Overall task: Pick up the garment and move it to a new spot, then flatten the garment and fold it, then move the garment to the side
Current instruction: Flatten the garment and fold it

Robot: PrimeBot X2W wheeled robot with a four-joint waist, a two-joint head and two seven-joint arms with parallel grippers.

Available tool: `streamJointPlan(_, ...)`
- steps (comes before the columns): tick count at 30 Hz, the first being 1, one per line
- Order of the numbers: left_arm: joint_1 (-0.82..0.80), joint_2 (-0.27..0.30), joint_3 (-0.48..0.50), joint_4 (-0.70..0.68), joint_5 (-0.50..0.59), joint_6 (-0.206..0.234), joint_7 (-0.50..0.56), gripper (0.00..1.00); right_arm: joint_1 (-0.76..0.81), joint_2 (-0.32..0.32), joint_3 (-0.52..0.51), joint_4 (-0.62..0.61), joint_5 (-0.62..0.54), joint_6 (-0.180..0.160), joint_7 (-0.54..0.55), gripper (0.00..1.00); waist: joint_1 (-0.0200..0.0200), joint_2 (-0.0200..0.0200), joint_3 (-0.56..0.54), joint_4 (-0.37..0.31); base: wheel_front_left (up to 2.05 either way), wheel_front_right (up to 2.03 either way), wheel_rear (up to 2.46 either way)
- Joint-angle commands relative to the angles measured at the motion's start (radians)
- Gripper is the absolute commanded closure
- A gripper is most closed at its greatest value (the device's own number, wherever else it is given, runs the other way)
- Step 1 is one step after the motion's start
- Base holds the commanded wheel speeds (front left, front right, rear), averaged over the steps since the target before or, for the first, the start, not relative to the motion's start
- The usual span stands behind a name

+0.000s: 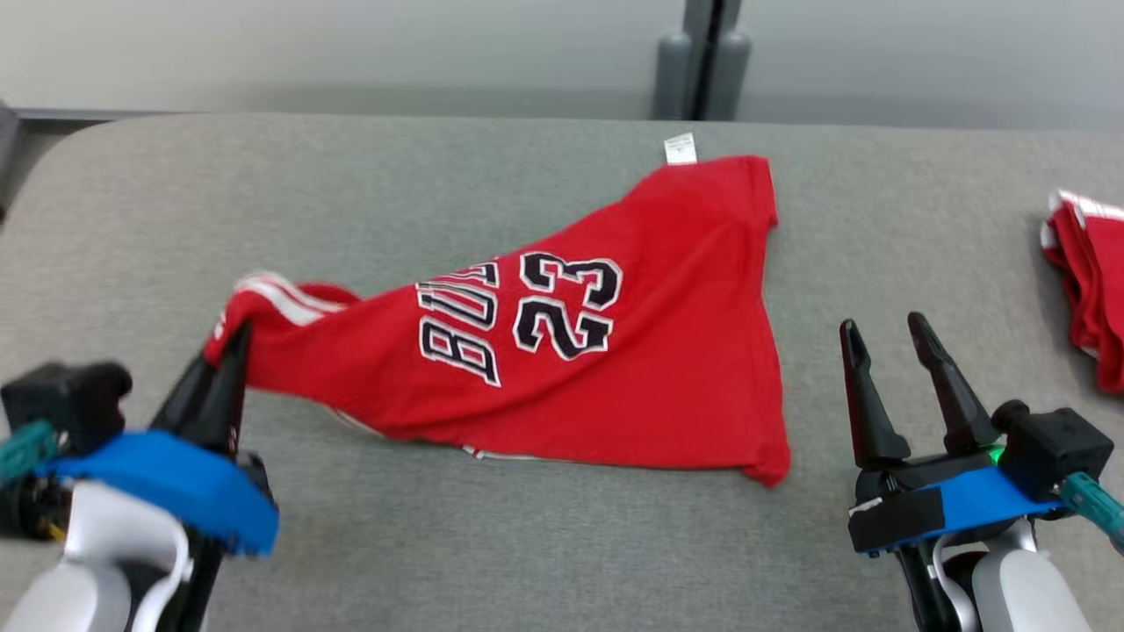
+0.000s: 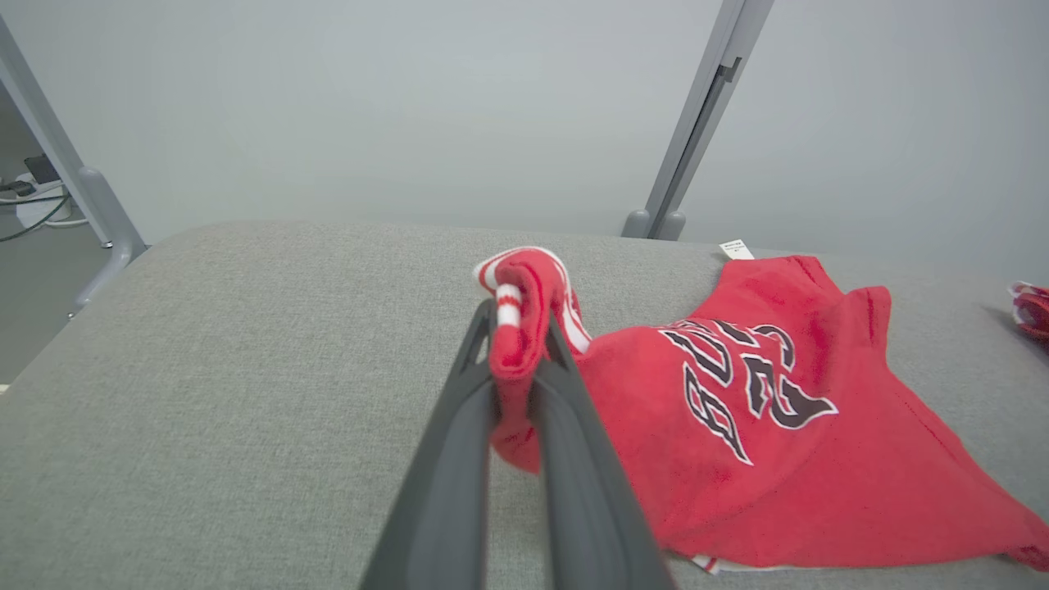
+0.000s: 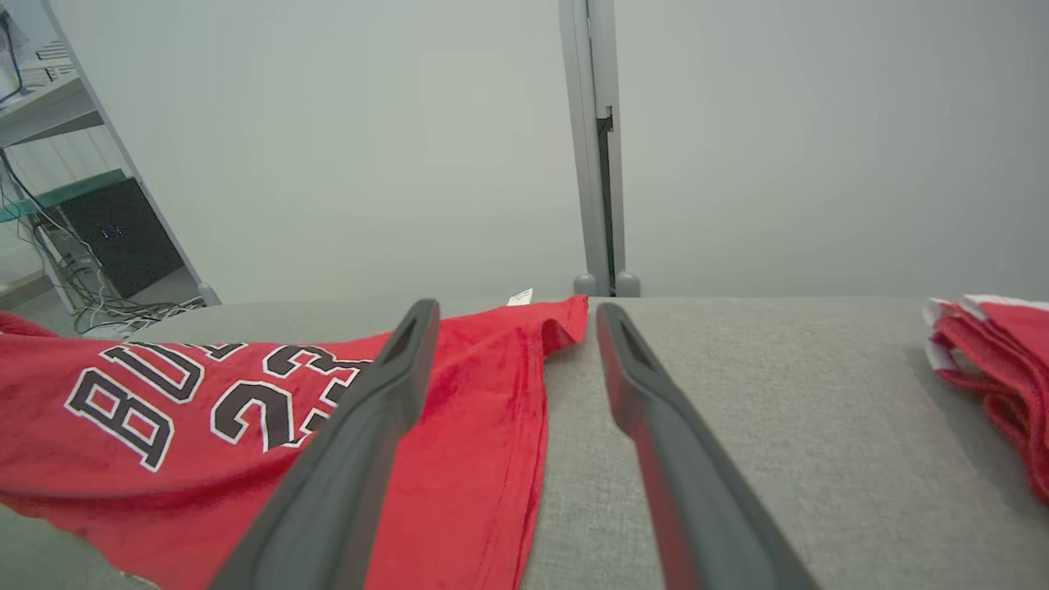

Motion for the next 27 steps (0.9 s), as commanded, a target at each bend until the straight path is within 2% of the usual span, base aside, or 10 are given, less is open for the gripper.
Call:
streamJointPlan(1, 0.075, 0.018, 0.024, -0.100, -0.022, 0.051, 0.041, 1.00, 0.017, -0.003, -0.004, 0.004, 0.008, 0.001, -0.007, 0.00, 0.0002, 0.0000, -0.011, 0.022, 0.00, 0.00, 0.00)
streamJointPlan(4, 0.197, 0.026, 0.056, -0.280, -0.068, 0.134, 0.111, 1.00, 0.021, -0.003, -0.012, 0.010, 0.015, 0.001, -0.014, 0.00, 0.0002, 0.0000, -0.022, 0.050, 0.00, 0.00, 0.00)
streamJointPlan(7, 0.303, 0.021, 0.066, -0.435, -0.114, 0.188, 0.163, 1.00, 0.017, -0.003, -0.008, 0.017, 0.022, 0.001, -0.019, 0.00, 0.0002, 0.0000, -0.022, 0.056, 0.00, 0.00, 0.00)
streamJointPlan(9, 0.353, -0.009, 0.052, -0.525, -0.175, 0.195, 0.184, 1.00, 0.012, -0.003, -0.005, 0.020, 0.027, 0.001, -0.026, 0.00, 0.0002, 0.0000, -0.017, 0.050, 0.00, 0.00, 0.00)
streamJointPlan(10, 0.364, -0.032, 0.040, -0.559, -0.218, 0.184, 0.192, 1.00, 0.009, -0.003, -0.004, 0.022, 0.031, 0.001, -0.029, 0.00, 0.0002, 0.0000, -0.011, 0.045, 0.00, 0.00, 0.00)
streamJointPlan(13, 0.352, -0.044, 0.037, -0.556, -0.276, 0.161, 0.211, 1.00, 0.003, -0.004, -0.008, 0.025, 0.035, 0.001, -0.033, 0.00, 0.0002, 0.0000, 0.004, 0.034, 0.00, 0.00, 0.00)
streamJointPlan(15, 0.305, -0.057, 0.040, -0.488, -0.329, 0.139, 0.235, 1.00, -0.010, -0.003, -0.001, 0.023, 0.033, 0.001, -0.036, 0.00, 0.0002, 0.0000, 0.026, 0.017, 0.00, 0.00, 0.00)
streamJointPlan(17, 0.231, -0.081, 0.056, -0.364, -0.372, 0.123, 0.246, 1.00, -0.025, -0.004, 0.005, 0.022, 0.030, 0.000, -0.037, 0.00, 0.0002, 0.0000, 0.052, -0.008, 0.00, 0.00, 0.00)
streamJointPlan(22, 0.010, -0.103, 0.054, 0.018, -0.320, 0.112, 0.221, 1.00, -0.059, -0.003, 0.013, 0.015, 0.023, 0.001, -0.042, 0.00, 0.0002, 0.0000, 0.121, -0.083, 0.00, 0.00, 0.00)
streamJointPlan(27, -0.166, -0.112, 0.055, 0.301, -0.226, 0.111, 0.118, 1.00, -0.070, -0.003, 0.013, 0.009, 0.020, 0.001, -0.047, 0.00, 0.0002, 0.0000, 0.175, -0.142, 0.00, 0.00, 0.00)
